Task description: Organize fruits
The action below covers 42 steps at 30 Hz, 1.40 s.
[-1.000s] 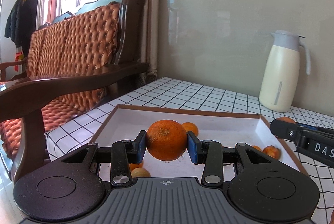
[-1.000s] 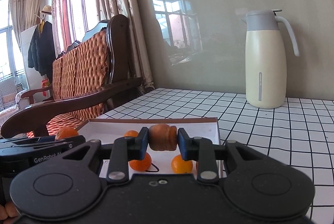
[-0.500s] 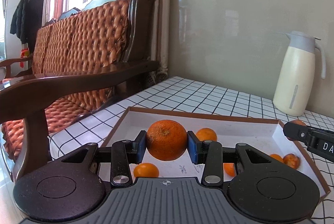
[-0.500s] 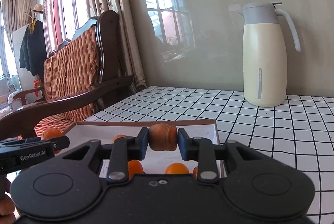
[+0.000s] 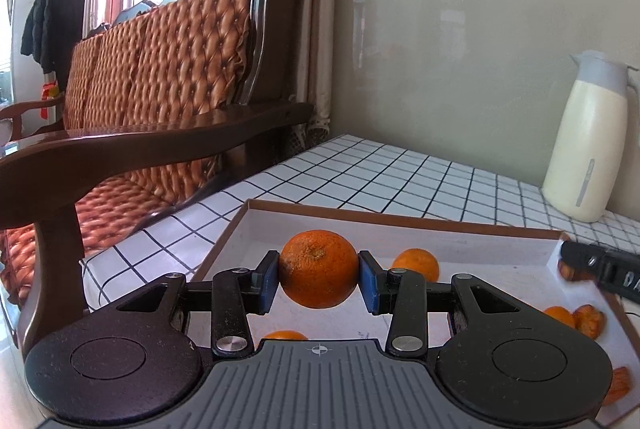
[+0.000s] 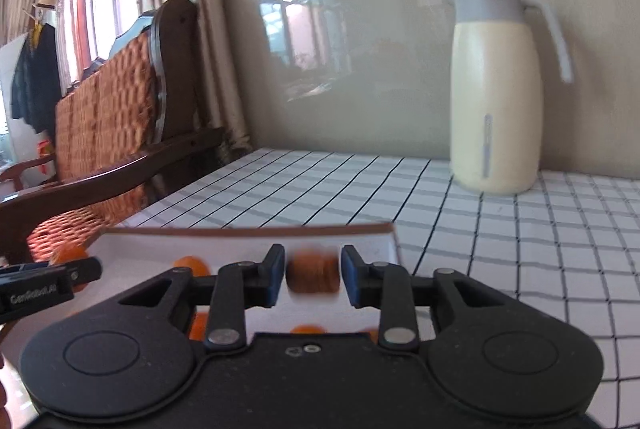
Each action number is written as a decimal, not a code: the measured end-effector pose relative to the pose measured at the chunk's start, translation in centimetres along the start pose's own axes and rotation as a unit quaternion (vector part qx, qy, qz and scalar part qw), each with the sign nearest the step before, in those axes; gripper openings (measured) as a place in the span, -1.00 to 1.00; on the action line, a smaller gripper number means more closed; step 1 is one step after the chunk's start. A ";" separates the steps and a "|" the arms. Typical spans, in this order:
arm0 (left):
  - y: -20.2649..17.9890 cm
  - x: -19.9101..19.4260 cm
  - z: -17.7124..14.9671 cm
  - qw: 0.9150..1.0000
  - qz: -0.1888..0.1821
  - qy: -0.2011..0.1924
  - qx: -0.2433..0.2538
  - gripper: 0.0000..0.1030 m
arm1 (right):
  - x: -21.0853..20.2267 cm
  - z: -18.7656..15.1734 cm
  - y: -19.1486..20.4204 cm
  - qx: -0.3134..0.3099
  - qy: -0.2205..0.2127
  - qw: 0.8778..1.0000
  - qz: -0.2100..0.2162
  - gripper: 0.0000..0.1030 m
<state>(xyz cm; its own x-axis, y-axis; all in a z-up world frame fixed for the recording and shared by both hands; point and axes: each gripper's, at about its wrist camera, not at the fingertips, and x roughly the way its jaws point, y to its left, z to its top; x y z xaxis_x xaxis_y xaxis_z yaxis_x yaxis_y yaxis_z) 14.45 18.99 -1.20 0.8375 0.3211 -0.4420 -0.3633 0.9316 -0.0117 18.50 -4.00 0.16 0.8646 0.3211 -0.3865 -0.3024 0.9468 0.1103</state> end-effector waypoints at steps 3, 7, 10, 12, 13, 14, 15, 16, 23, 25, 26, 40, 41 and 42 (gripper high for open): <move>0.3 0.3 0.3 1.000 0.011 0.003 -0.011 1.00 | -1.3 0.0 -0.2 0.011 -0.039 0.999 -0.006 0.68; 0.1 -1.3 0.9 0.999 0.015 -0.037 0.000 1.00 | -2.4 0.4 -0.2 0.014 -0.063 0.998 0.006 0.72; 0.0 -2.2 0.9 0.999 0.010 -0.045 0.001 1.00 | -2.8 0.6 -0.3 0.020 -0.067 0.997 0.016 0.88; -0.2 -2.6 0.9 0.998 0.013 -0.053 0.011 1.00 | -2.8 0.7 -0.4 0.024 -0.066 0.997 0.022 0.88; -0.4 -2.8 0.9 0.998 0.016 -0.058 0.016 1.00 | -2.8 0.7 -0.5 0.025 -0.064 0.997 0.025 0.88; -0.4 -3.0 0.9 0.998 0.017 -0.060 0.020 1.00 | -2.8 0.7 -0.4 0.026 -0.063 0.997 0.026 0.88; -0.4 -3.1 1.0 0.998 0.017 -0.063 0.020 1.00 | -2.9 0.6 -0.4 0.025 -0.061 0.997 0.029 0.88; -0.5 -3.3 1.0 0.998 0.017 -0.064 0.020 1.00 | -2.9 0.6 -0.4 0.023 -0.060 0.997 0.032 0.88; -0.6 -4.4 0.9 0.998 0.013 -0.062 0.027 1.00 | -3.7 0.3 -0.4 0.017 -0.053 0.998 0.037 0.88; -0.7 -4.6 0.8 0.998 0.013 -0.058 0.028 1.00 | -3.9 0.1 -0.5 0.017 -0.050 0.998 0.039 0.88; -0.8 -4.8 0.7 0.998 0.013 -0.058 0.028 1.00 | -4.0 0.0 -0.6 0.016 -0.048 0.998 0.039 0.88; -2.2 -11.3 -1.0 0.999 0.003 -0.034 0.026 1.00 | -11.4 -1.3 -2.5 0.037 -0.033 0.997 0.065 0.88; -2.4 -12.4 -1.1 0.999 0.002 -0.033 0.029 1.00 | -12.6 -1.4 -2.7 0.041 -0.035 0.996 0.065 0.88; -2.5 -13.6 -1.3 0.999 0.002 -0.034 0.032 1.00 | -13.8 -1.5 -2.8 0.044 -0.037 0.996 0.062 0.88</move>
<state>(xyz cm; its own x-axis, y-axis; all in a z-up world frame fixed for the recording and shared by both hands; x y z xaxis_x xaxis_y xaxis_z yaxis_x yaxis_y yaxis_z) 3.43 12.08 3.65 0.8629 0.3330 -0.3803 -0.3409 0.9388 0.0486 6.79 -11.08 3.87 0.8508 0.4334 -0.2971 -0.3752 0.8969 0.2340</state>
